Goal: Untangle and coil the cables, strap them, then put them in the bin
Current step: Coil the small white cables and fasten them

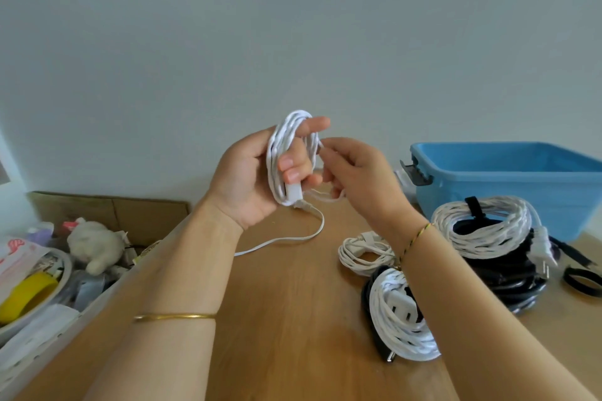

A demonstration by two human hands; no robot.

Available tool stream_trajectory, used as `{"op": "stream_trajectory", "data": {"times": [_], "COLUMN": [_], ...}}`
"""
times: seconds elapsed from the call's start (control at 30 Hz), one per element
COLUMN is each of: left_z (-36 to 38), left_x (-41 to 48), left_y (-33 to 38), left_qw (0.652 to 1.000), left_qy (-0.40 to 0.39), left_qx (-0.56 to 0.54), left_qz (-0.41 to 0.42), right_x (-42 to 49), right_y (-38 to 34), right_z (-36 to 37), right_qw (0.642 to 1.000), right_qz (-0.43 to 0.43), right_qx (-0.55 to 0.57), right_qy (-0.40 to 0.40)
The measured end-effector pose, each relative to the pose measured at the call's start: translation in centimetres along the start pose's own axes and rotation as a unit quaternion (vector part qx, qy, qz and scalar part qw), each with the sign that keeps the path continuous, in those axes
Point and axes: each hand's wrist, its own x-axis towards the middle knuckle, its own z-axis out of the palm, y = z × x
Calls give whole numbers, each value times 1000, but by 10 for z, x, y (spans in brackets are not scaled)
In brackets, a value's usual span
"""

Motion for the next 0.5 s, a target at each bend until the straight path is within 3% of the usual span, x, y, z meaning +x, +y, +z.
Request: {"op": "stream_trajectory", "data": {"times": [0.23,0.37,0.5], "left_z": [-5,-12,-6], "left_x": [7,8,13], "left_y": [4,5,0], "left_qw": [982,963,942], "left_qy": [140,228,278], "left_qx": [-78,-28,70], "left_qz": [101,139,177], "right_x": [-8,-11,-9], "right_y": [6,0,-4], "right_z": [14,20,13], "right_qw": [979,957,934], "right_qz": [45,82,96], "right_qx": [-115,-94,-158], "right_qy": [-162,-260,-305]}}
